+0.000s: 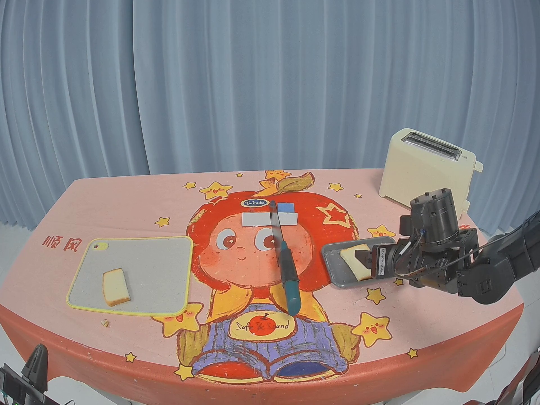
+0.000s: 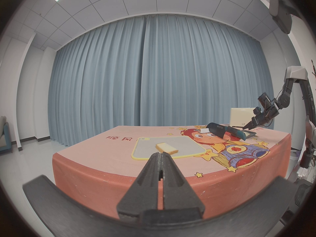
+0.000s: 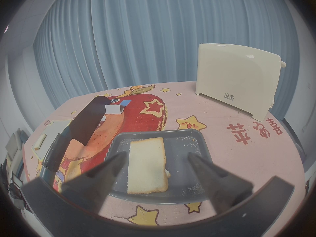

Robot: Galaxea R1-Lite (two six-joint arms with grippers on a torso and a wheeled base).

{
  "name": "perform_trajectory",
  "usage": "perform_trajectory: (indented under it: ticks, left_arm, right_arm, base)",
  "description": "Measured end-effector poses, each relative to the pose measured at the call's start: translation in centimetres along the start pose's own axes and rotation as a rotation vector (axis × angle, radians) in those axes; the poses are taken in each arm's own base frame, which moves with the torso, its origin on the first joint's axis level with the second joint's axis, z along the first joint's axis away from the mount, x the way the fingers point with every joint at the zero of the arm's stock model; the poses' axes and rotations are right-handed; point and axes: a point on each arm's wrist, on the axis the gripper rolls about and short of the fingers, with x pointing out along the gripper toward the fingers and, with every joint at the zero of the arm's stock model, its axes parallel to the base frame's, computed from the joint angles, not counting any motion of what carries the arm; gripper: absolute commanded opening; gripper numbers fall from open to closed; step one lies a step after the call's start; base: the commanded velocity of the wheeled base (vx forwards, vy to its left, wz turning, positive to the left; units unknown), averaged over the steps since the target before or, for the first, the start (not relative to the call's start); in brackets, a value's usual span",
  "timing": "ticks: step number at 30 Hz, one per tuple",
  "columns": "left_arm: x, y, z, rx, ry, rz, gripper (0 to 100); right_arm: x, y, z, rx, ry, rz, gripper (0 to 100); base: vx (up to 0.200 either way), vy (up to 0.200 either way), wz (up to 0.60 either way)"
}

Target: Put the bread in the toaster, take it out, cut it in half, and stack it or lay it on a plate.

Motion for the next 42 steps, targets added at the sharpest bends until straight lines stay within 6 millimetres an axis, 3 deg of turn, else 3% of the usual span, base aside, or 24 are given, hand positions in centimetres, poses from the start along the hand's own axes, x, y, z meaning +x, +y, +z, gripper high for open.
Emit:
perform_trajectory:
  ticks: [42]
  left_arm:
    - [0.0, 0.0, 0.0, 0.0, 0.0, 0.0, 0]
  right_arm:
    - [-0.93, 0.07, 0.33, -0.002, -0.022, 0.011, 100]
  base:
    - [0.0, 0.0, 0.0]
